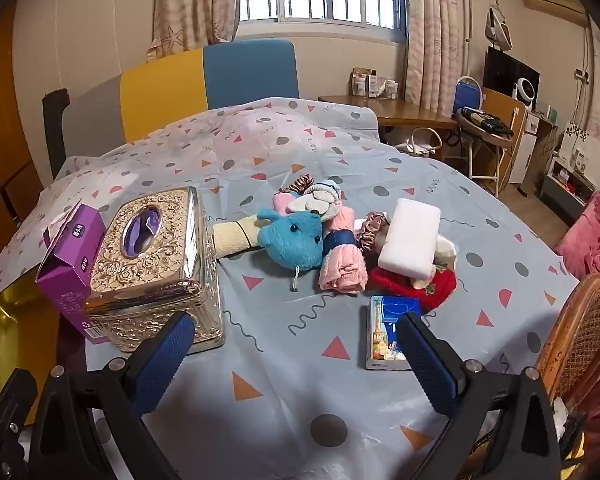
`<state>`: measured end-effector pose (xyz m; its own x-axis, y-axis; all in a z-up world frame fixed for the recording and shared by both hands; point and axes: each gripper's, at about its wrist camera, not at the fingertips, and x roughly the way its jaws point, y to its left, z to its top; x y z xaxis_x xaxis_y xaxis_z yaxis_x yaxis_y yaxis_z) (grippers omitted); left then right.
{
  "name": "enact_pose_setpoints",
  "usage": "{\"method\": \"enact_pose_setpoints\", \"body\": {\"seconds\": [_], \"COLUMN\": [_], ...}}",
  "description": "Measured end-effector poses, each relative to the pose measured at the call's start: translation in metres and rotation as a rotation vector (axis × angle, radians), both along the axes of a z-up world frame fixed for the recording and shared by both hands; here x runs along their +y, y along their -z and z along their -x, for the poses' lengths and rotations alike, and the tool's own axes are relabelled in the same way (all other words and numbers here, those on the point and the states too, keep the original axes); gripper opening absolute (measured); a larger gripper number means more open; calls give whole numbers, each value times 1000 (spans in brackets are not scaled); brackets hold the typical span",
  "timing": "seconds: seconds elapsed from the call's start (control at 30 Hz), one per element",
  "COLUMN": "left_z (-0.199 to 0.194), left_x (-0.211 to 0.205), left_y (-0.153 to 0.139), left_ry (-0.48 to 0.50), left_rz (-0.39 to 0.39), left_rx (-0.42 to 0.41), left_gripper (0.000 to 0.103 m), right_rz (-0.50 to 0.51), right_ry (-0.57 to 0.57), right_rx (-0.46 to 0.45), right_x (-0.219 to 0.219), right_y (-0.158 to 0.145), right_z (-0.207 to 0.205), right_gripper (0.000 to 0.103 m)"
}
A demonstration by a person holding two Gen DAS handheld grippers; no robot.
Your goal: Organize soft objects
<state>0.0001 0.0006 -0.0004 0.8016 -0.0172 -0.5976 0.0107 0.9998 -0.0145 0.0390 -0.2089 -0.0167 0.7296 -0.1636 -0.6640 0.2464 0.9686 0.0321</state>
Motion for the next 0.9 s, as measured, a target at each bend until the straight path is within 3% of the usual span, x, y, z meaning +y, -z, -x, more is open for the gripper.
{"method": "enact_pose_setpoints", "body": {"seconds": [0.9], "left_z": [1], "left_x": [7], "left_y": [3], "left_ry": [-25], "left_rz": [-32], "left_rx": [23], "left_gripper": [103], "right_rz": [9], "right_ry": [-39], "right_rx": [11], "right_x": [8], "right_y": [5], "right_z": [-4], "right_gripper": [103]}}
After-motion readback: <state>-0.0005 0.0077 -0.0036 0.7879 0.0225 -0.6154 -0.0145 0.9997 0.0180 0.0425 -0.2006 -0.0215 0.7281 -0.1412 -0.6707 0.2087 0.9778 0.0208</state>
